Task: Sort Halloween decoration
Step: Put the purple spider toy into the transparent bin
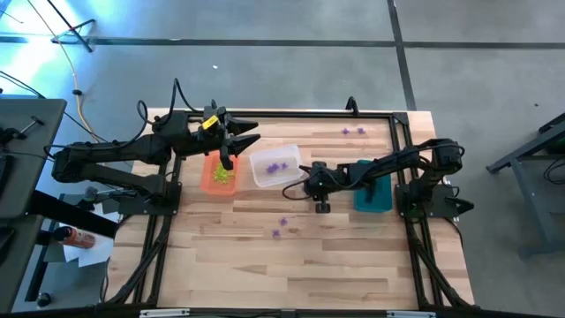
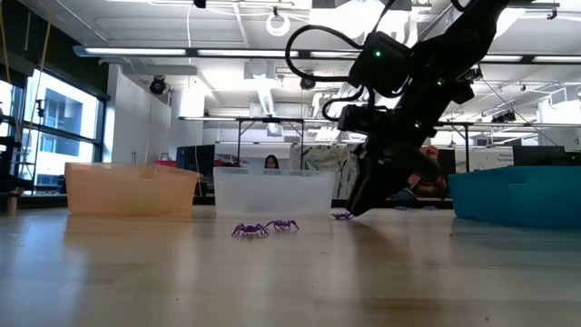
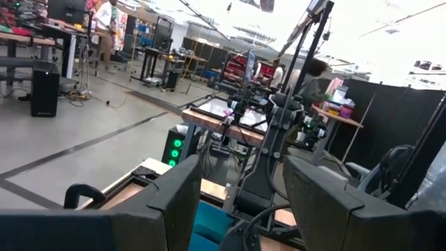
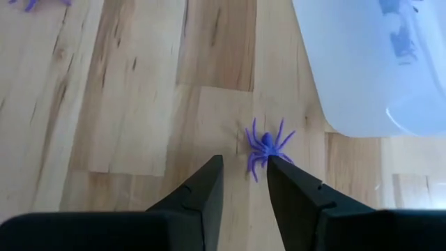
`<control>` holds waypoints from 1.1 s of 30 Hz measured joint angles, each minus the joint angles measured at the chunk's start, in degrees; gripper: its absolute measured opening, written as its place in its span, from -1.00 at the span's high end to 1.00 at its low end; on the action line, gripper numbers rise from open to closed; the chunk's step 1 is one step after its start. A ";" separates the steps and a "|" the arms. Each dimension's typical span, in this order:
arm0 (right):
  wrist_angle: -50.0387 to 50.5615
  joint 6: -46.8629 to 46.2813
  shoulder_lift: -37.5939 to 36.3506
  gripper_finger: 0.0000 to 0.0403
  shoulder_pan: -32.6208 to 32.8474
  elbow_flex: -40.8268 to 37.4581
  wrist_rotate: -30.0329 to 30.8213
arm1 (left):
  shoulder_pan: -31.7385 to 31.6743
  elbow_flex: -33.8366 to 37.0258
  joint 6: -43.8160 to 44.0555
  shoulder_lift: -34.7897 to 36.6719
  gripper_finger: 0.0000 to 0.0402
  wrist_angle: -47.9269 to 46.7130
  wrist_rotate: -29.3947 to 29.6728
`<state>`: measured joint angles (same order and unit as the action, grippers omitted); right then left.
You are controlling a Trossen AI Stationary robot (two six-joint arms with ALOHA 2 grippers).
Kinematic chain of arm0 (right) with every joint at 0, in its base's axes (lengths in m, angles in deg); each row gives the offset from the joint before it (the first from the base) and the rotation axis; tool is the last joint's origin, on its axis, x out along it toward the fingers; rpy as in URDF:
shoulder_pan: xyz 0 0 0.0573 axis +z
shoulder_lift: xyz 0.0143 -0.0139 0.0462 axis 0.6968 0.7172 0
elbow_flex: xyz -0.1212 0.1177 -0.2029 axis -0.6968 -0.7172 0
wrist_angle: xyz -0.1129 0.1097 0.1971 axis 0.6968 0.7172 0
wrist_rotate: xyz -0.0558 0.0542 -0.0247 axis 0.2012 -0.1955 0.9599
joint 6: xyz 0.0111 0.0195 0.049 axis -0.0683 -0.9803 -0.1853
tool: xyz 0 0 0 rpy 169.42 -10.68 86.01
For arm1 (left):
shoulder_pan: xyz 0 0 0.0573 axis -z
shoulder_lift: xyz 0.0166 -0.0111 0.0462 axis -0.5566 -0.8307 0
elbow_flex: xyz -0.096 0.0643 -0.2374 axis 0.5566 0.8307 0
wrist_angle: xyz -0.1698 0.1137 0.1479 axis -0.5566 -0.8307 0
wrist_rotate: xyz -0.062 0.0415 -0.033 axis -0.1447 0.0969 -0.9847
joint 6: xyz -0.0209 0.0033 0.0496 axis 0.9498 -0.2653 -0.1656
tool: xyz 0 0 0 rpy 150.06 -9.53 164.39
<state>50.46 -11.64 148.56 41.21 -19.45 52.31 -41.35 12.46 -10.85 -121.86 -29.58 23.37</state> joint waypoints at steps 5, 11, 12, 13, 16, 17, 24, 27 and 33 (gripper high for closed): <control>-1.67 0.70 0.78 0.53 0.00 0.00 0.14 | 0.00 0.00 0.39 0.00 0.05 0.02 -0.02; -2.84 0.71 2.76 0.60 0.09 0.09 0.31 | 0.00 0.00 0.50 0.00 0.05 0.06 -0.02; -2.84 0.54 2.88 0.60 0.09 0.13 0.35 | 0.02 0.00 0.70 0.00 0.05 0.04 -0.02; -2.82 0.25 2.90 0.60 0.09 0.13 0.35 | 0.02 0.00 1.20 0.00 0.05 0.04 -0.02; -2.45 0.14 2.93 0.61 0.09 0.13 0.39 | 0.02 0.00 1.95 0.00 0.05 0.03 -0.04; -2.27 0.13 2.94 0.64 0.10 0.13 0.50 | 0.02 0.00 1.94 0.00 0.05 0.04 -0.04; 1.43 -5.18 1.98 0.96 0.87 1.00 0.79 | 0.02 0.00 1.94 0.00 0.05 0.06 -0.04; 3.76 -7.81 -0.63 0.99 0.85 0.81 -0.03 | 0.02 0.00 1.92 0.00 0.05 0.09 -0.04; 7.72 -11.26 -10.05 1.00 0.90 0.87 -0.79 | 0.02 0.00 1.20 0.00 0.05 0.09 -0.09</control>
<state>58.18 -22.90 138.51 42.11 -18.57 51.52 -41.33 12.46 -9.65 -121.86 -29.49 23.28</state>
